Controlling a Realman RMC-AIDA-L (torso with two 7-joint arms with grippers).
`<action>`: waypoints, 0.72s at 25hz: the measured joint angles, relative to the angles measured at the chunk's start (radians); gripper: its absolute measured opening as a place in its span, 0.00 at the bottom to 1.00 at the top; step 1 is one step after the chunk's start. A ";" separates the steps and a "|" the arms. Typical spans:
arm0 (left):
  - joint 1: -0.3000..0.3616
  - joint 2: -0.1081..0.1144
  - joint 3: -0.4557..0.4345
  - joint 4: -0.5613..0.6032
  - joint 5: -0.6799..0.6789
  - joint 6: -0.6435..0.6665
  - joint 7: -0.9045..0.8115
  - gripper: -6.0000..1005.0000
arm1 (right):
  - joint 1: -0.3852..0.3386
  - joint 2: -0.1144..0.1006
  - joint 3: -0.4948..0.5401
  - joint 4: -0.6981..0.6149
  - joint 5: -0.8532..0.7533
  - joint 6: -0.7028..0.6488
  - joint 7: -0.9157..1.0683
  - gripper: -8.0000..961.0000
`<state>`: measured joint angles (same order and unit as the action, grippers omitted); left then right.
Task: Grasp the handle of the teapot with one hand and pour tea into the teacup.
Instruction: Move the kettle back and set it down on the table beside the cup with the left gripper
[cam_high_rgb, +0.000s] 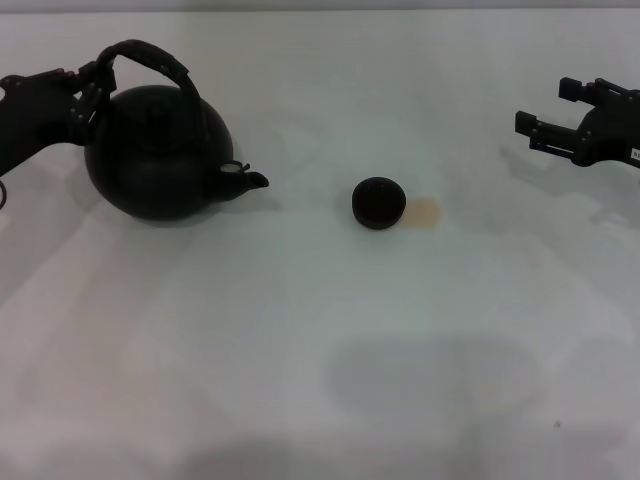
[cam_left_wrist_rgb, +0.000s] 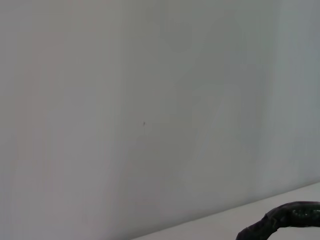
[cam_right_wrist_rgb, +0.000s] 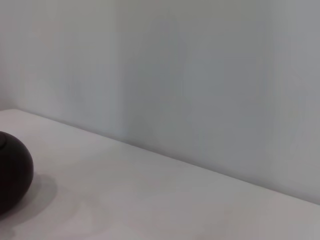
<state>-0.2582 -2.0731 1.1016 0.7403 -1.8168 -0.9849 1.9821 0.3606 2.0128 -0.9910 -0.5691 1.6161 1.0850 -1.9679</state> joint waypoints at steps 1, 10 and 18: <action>-0.001 0.001 0.000 -0.007 -0.005 -0.001 0.006 0.13 | 0.000 0.000 0.000 0.000 0.000 -0.001 0.000 0.88; -0.004 0.001 -0.001 -0.042 -0.008 0.007 0.016 0.13 | 0.004 0.000 0.002 0.000 0.000 -0.005 0.000 0.88; -0.003 0.001 -0.023 -0.066 -0.008 0.006 0.024 0.13 | 0.004 0.000 0.002 0.002 -0.001 -0.005 0.000 0.88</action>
<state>-0.2616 -2.0717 1.0782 0.6739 -1.8253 -0.9787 2.0058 0.3650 2.0125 -0.9890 -0.5676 1.6152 1.0798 -1.9681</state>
